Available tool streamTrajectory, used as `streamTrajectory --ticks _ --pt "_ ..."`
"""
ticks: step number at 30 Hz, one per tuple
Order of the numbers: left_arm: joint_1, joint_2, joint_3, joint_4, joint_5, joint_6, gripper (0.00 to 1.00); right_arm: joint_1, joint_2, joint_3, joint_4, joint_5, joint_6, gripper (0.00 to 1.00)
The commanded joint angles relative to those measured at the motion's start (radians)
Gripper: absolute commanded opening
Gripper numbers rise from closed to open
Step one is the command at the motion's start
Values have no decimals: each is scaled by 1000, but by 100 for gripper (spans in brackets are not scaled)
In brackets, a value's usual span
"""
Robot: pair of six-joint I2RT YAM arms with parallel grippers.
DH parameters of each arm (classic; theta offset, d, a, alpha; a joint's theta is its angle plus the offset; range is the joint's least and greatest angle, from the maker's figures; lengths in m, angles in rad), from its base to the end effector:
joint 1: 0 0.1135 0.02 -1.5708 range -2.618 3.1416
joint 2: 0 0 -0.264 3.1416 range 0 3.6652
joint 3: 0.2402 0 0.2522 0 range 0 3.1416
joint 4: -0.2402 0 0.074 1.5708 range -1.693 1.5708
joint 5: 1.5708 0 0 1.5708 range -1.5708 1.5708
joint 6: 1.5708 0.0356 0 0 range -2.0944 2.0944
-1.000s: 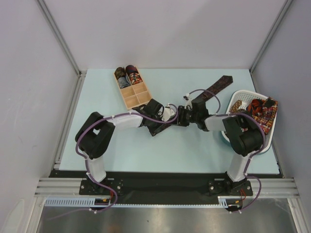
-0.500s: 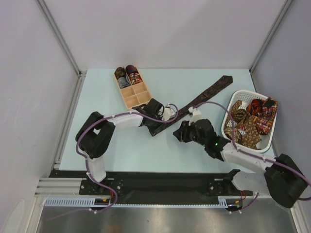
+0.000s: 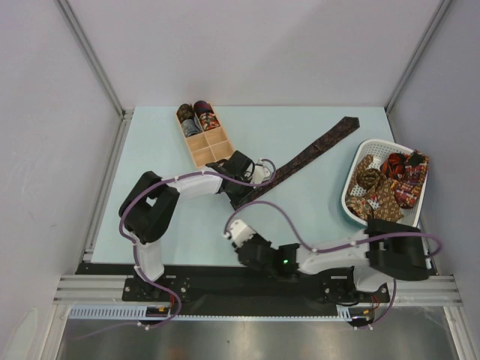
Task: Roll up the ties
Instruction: Roll the tie
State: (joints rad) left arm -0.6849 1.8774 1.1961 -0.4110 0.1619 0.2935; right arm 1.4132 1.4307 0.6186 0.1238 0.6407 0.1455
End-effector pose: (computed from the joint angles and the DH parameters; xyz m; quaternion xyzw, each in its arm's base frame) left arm 0.2891 -0.2436 0.1606 0.4720 0.8457 -0.1230 0.2164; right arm 0.0641 0.2677 0.1733 -0.3999 0.7712 0.0823 0.4885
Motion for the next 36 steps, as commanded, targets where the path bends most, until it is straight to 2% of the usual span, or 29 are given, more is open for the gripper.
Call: streamTrajectory --ticks 1,9,12,16,22,30,36 --pt "4 28 43 -58 30 -33 33 64 186 174 -50 214 -139 34" --pt "4 54 79 -115 18 -48 33 -11 551 661 -436 263 -130 38" --pt "4 65 92 -132 14 -54 33 -29 687 826 -565 335 -142 40" --pt "2 75 111 -156 13 -60 34 -63 790 961 -667 358 -142 42" --pt "2 103 152 -208 24 -80 34 -100 867 1047 -694 383 -224 47" --pt "1 137 204 -271 18 -90 35 -129 890 1044 -619 399 -311 47" --pt "-4 147 217 -285 13 -86 35 -161 896 1053 -610 358 -334 48"
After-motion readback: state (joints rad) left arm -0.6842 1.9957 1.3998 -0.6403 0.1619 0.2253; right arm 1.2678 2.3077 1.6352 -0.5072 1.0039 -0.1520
